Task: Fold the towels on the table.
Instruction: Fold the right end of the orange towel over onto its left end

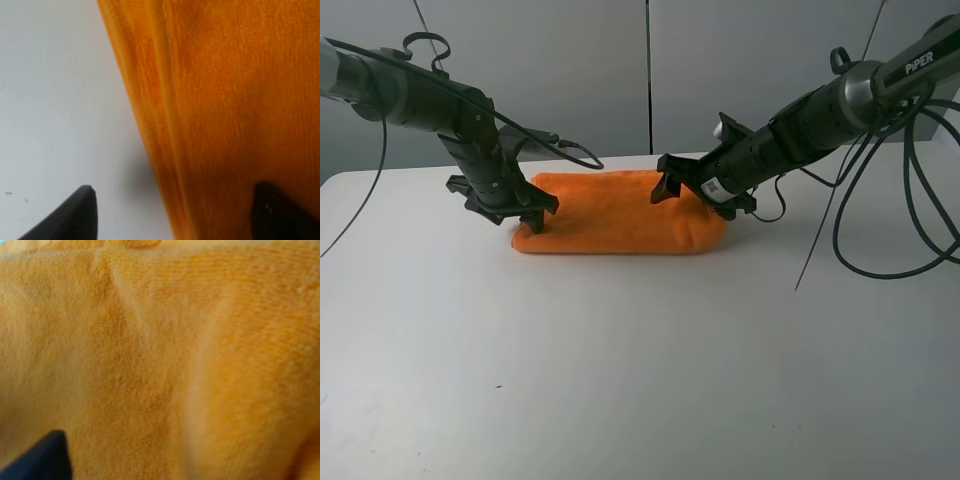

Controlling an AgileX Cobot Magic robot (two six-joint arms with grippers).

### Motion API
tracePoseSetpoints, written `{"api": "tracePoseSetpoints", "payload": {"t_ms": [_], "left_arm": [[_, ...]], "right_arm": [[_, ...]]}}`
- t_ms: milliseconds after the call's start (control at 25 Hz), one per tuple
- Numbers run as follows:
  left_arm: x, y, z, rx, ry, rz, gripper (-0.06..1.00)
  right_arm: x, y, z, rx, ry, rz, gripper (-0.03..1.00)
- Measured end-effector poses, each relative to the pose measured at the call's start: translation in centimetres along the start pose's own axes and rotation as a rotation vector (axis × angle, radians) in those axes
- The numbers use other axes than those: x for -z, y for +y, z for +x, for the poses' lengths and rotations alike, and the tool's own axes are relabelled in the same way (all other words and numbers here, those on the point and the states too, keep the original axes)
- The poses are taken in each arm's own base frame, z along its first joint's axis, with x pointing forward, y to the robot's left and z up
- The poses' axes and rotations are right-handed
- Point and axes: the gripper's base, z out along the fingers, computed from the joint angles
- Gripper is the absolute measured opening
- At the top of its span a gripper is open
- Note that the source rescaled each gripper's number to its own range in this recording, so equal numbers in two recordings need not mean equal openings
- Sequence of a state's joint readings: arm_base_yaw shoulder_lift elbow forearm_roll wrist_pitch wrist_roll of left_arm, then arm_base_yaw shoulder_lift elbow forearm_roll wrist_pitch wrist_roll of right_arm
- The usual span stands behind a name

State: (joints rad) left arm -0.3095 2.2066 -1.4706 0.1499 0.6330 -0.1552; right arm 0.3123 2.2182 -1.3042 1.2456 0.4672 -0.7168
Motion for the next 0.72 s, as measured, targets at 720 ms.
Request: {"api": "tracePoseSetpoints", "payload": {"t_ms": [720], "left_arm": [[0.1, 0.1, 1.1, 0.005, 0.126, -0.016, 0.82]], "right_arm": [[0.3, 0.7, 1.8, 0.056, 0.214, -0.07, 0.11]]}}
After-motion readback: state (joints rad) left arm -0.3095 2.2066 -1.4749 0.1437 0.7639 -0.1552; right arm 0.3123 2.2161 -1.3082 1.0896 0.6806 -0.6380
